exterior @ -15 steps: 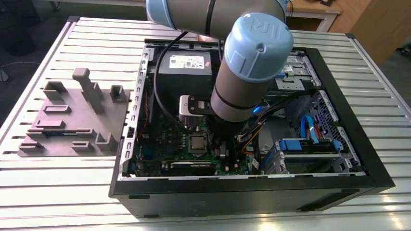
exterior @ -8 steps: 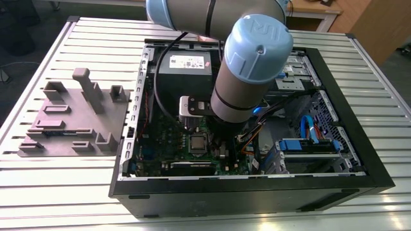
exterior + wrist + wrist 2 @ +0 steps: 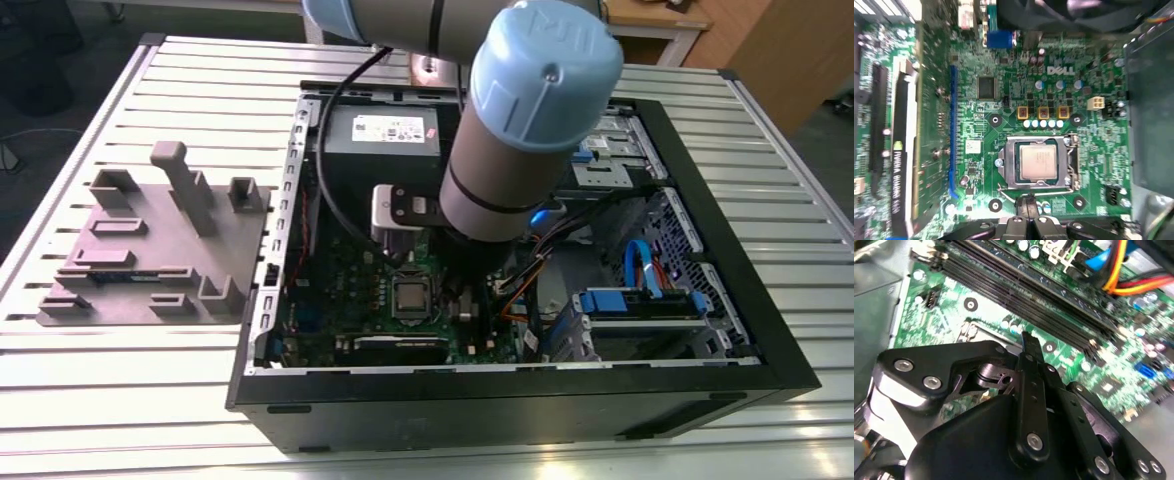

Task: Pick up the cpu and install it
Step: 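Install the first cpu locking lever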

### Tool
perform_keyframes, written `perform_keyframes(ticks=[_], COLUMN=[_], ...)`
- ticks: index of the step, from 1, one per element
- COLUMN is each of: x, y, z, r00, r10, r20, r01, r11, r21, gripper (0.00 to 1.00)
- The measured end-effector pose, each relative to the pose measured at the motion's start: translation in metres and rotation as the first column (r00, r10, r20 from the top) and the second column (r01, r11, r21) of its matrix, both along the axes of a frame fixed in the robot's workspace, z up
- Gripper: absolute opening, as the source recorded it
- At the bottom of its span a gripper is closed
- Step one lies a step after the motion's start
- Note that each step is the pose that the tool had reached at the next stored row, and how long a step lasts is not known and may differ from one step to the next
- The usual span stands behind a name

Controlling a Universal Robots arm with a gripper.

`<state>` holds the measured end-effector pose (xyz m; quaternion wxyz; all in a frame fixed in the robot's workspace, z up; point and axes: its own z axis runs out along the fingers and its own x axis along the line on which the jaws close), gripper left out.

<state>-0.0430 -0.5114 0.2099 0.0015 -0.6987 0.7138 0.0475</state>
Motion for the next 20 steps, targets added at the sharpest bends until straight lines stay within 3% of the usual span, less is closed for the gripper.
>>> perform_keyframes(ticks=[6, 20], x=[0.0000, 0.0001], y=[0.0000, 0.0001], z=[0.0264, 0.0302], r00=[1.0000, 1.0000], r10=[0.000, 0.000], r20=[-0.0001, 0.0000], r01=[0.000, 0.000], r11=[1.0000, 1.0000], r21=[0.0003, 0.0004], gripper=[0.10, 0.10])
